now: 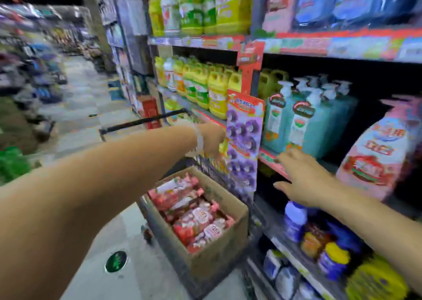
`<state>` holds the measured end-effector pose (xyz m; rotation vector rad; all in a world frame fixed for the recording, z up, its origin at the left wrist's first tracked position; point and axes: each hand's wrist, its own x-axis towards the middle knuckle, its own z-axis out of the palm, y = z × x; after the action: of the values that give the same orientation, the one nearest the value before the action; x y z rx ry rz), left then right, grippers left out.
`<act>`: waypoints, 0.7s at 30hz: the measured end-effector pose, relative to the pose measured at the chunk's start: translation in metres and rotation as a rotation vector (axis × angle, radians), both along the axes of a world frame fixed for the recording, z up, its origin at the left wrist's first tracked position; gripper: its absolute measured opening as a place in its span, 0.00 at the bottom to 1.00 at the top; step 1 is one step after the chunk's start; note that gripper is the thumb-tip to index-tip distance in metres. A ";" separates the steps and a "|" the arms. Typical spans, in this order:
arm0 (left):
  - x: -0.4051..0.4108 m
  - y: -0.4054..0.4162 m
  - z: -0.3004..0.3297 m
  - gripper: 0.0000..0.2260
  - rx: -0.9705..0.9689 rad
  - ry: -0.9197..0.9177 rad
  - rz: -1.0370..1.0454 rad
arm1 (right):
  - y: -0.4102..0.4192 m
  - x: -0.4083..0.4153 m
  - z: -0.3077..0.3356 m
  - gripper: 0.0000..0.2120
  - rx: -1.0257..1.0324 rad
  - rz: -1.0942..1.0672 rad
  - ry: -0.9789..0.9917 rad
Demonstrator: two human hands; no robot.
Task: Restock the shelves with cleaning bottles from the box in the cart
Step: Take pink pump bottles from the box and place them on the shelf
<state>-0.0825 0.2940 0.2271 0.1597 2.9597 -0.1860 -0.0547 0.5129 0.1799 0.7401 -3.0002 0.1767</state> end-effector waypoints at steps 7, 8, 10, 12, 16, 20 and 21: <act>-0.088 -0.156 -0.120 0.14 -0.056 -0.246 0.089 | -0.145 -0.090 -0.121 0.20 0.058 -0.003 -0.301; -0.101 -0.177 -0.138 0.15 -0.052 -0.282 0.096 | -0.170 -0.104 -0.138 0.20 0.048 -0.011 -0.346; -0.122 -0.217 -0.176 0.19 -0.029 -0.340 0.104 | -0.220 -0.132 -0.172 0.22 0.039 -0.011 -0.434; -0.136 -0.252 -0.214 0.21 0.023 -0.388 0.118 | -0.265 -0.156 -0.203 0.22 0.045 -0.028 -0.517; -0.147 -0.309 -0.284 0.21 0.087 -0.534 0.192 | -0.327 -0.182 -0.266 0.25 0.008 -0.130 -0.743; -0.156 -0.338 -0.333 0.17 0.177 -0.600 0.222 | -0.363 -0.192 -0.316 0.23 -0.055 -0.226 -0.872; -0.159 -0.341 -0.342 0.18 0.179 -0.588 0.210 | -0.371 -0.195 -0.326 0.21 -0.111 -0.258 -0.904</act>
<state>-0.2415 -0.0471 -0.1146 -0.0665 2.3788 0.1346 -0.2494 0.1416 -0.1456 0.2817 -3.8173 0.8654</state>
